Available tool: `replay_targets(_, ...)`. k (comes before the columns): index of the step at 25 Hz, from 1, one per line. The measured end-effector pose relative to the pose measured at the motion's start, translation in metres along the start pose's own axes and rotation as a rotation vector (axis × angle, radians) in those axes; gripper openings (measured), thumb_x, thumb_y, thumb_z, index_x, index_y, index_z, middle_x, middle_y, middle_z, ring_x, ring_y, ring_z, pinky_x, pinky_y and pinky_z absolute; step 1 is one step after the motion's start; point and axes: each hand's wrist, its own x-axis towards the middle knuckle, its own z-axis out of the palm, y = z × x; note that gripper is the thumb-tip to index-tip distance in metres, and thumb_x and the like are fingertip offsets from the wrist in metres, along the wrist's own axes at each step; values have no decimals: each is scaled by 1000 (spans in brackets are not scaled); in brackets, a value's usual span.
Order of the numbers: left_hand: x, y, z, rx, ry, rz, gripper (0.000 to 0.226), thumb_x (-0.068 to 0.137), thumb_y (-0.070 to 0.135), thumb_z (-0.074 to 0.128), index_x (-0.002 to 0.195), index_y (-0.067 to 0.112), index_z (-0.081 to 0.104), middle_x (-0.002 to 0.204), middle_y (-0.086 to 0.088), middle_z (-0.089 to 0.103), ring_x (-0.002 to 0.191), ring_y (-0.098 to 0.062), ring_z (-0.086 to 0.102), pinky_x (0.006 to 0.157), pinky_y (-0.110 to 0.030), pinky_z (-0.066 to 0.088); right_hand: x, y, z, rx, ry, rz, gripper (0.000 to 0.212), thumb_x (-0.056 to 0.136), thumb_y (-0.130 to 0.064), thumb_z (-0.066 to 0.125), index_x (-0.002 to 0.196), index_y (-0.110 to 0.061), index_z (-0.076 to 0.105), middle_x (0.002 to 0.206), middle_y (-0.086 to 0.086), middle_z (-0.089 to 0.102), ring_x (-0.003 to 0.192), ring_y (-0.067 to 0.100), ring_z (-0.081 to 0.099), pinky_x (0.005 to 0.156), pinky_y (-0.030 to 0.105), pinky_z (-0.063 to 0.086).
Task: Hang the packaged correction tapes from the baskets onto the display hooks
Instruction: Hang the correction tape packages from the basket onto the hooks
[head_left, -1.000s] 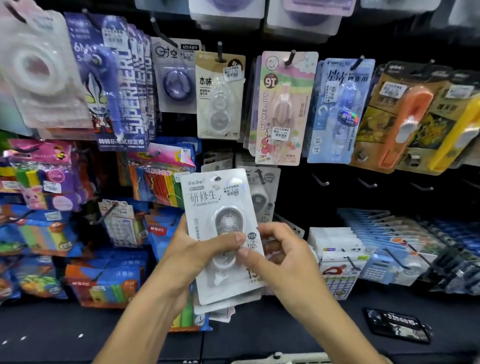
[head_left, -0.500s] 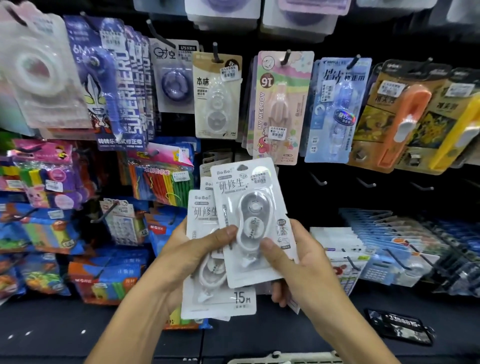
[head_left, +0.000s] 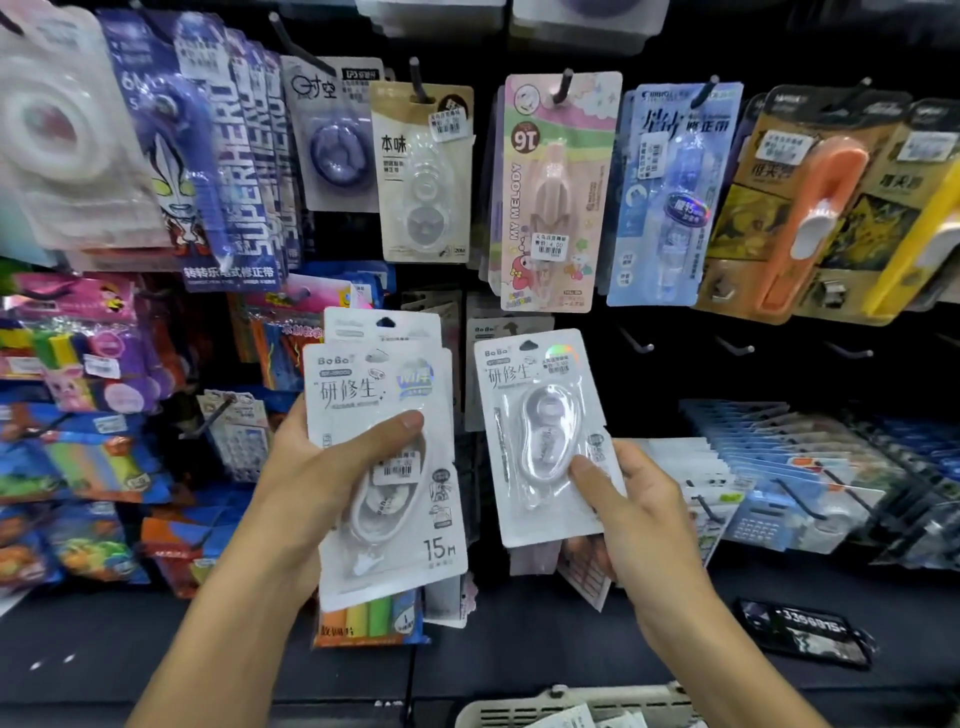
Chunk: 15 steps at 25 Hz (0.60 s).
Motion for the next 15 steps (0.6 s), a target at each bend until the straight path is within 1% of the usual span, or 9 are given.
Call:
replay_targets(3,1,-1,3,-71,12,15,72,56,22,94,123,18,69,110,-9,79,92,-33,78,69,-45,63,10,0,9,-155,38,-44,7,97,-26,63,99,-28,70,88,-10,76,78,12,71,69,30,55)
replay_targets(4,1,-1,4,-75,10,15,69,58,20,92,123,18,69,110,-9,80,92,-32,79,67,-42,63,13,0,13,-169,55,-34,4,96,-27,65,98,-28,68,87,-10,76,78,13,71,67,29,54)
replay_targets(5,1,-2,6,-71,9,15,68,59,19,92,123,18,68,110,-8,80,92,-32,79,66,-41,63,16,-1,16,-146,67,27,7,94,-27,68,101,-27,65,84,-8,76,70,13,69,59,27,51)
replay_targets(7,1,-3,7,-65,9,11,69,59,19,94,123,17,68,109,-8,80,93,-31,79,66,-38,63,18,0,21,60,35,243,28,92,-19,72,115,-23,55,89,2,77,59,14,66,47,28,47)
replay_targets(9,2,-4,8,-57,7,3,66,60,21,92,122,17,69,109,-7,80,93,-31,78,69,-40,63,16,3,23,159,-11,339,45,92,-16,71,127,-28,45,108,7,73,75,20,72,54,33,56)
replay_targets(10,2,-5,10,-48,2,3,68,58,21,94,121,17,69,108,-7,80,93,-31,79,69,-40,63,12,5,24,111,-31,279,45,93,-20,70,129,-30,47,112,3,72,85,20,73,60,32,58)
replay_targets(12,2,-8,18,-28,-6,8,75,50,24,99,119,18,70,105,-6,81,90,-29,79,64,-36,63,1,5,30,44,-154,73,37,87,-35,74,122,-32,61,107,-6,74,93,12,71,70,23,56)
replay_targets(14,1,-12,26,-21,-11,7,75,49,29,95,119,17,70,105,-6,81,90,-28,79,63,-34,63,-6,3,39,-50,-281,-75,30,78,-46,78,104,-33,72,102,-5,74,91,9,71,74,22,56)
replay_targets(15,1,-12,28,-23,-25,-3,75,51,29,98,120,16,69,106,-6,80,92,-28,79,65,-34,63,-6,1,42,-92,-261,-114,23,79,-43,80,97,-30,73,99,-1,74,88,11,71,74,24,57)
